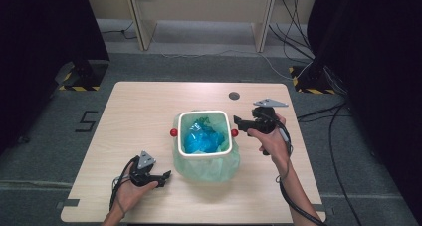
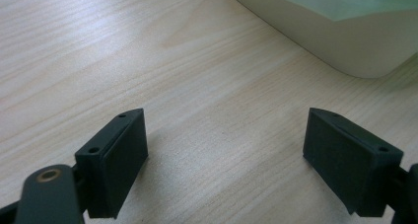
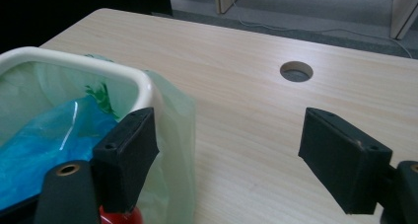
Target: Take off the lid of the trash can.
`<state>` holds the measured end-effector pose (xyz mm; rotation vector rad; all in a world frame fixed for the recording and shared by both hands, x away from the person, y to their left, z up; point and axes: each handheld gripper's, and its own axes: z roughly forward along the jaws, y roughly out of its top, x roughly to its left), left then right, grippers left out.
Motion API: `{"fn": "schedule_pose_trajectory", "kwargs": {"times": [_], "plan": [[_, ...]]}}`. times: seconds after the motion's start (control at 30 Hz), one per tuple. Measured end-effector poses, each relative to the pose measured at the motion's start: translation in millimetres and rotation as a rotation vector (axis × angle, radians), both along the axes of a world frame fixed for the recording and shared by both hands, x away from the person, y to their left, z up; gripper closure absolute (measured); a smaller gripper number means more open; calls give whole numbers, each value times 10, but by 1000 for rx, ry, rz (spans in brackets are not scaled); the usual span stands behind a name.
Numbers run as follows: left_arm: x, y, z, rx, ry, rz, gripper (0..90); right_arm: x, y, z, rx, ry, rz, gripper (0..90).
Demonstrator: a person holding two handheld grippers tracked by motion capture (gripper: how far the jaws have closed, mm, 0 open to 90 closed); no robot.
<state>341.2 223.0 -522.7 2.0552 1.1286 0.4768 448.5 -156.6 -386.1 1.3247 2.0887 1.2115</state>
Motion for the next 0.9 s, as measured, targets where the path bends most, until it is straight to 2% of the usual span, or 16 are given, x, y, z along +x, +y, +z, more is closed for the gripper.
{"fn": "schedule_pose_trajectory", "kwargs": {"times": [0.23,0.33,0.53,0.9], "plan": [[2,-3,-1,1,0,1,153,38,195,49,-25,-13,49,300],[1,-2,0,1,1,0,152,61,290,38,-44,1,74,339],[-2,0,0,2,1,1,152,120,412,-18,-84,38,83,387],[-5,2,0,3,1,3,150,172,535,-29,-135,74,109,496]]}}
